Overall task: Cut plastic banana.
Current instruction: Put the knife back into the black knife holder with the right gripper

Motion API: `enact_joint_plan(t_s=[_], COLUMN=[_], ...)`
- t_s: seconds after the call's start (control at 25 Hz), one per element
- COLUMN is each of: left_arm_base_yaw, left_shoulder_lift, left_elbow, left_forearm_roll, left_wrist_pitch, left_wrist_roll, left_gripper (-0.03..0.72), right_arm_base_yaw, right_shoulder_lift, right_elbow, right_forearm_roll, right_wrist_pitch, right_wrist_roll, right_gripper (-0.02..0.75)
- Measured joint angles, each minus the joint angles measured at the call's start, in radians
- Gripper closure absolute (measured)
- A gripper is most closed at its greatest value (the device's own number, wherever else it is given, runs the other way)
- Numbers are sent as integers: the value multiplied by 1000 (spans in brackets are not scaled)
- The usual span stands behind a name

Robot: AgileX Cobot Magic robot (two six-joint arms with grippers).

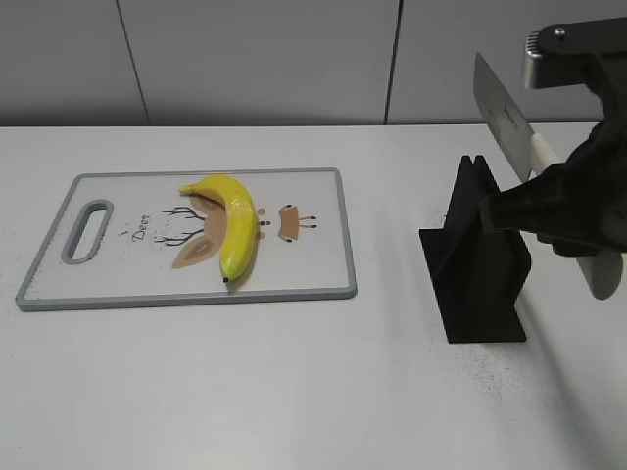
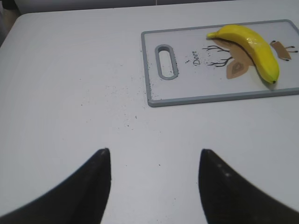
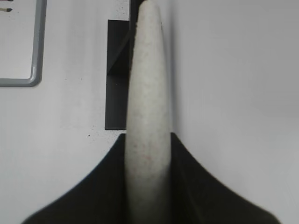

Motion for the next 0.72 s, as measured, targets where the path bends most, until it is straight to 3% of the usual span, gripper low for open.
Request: enact_joint_plan(t_s=[0.36,0.72], left_arm_base_yaw=[0,0], left_shoulder_lift=[0,0], left_elbow=[0,0], left_forearm_roll=[0,0], left_wrist_pitch=[0,0], left_wrist_roll=[0,0], left_gripper=[109,109], right_arm_base_yaw=[-56,-75], right_shoulder_lift=[-43,-11], right_elbow=[102,107], right_forearm_roll=[12,-10], right_wrist_pitch=[-136,-153], right_wrist_roll=[-16,-42], right_gripper=[575,575])
